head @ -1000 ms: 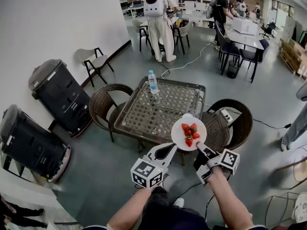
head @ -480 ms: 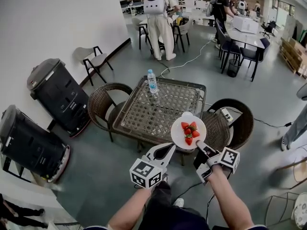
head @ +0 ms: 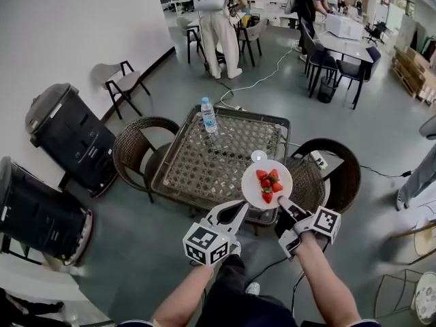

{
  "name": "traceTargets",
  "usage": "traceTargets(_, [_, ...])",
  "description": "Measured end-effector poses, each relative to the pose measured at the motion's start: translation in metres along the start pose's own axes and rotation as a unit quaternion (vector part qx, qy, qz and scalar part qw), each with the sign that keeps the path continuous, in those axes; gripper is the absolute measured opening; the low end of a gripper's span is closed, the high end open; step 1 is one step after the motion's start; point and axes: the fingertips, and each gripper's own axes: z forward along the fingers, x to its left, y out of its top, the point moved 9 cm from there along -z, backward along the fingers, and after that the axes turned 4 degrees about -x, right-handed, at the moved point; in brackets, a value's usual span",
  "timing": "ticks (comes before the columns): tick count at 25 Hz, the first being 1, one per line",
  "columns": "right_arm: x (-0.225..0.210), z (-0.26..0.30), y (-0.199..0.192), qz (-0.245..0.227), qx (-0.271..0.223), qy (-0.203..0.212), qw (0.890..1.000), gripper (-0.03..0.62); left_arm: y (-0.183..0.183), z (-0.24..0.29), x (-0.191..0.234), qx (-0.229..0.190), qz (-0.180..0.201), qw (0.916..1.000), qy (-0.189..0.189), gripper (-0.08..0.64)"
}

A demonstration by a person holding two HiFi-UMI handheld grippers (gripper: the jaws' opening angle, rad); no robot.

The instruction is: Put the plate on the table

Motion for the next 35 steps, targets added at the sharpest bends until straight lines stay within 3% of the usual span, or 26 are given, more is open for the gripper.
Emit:
traceTargets(22, [-0.027,0.134,0.049,0.011,-0.028,-0.048,0.998,0.017,0.0,0.086,0.152,0.036,-0.036,0.9976,-0.046,0.006])
traceTargets(35, [-0.033,0.174,0.066,0.013,-0.042,-0.063,0.997,0.017,-0.011,0.107,0.196,0.054,-0.06,0.995,-0.059,0.006])
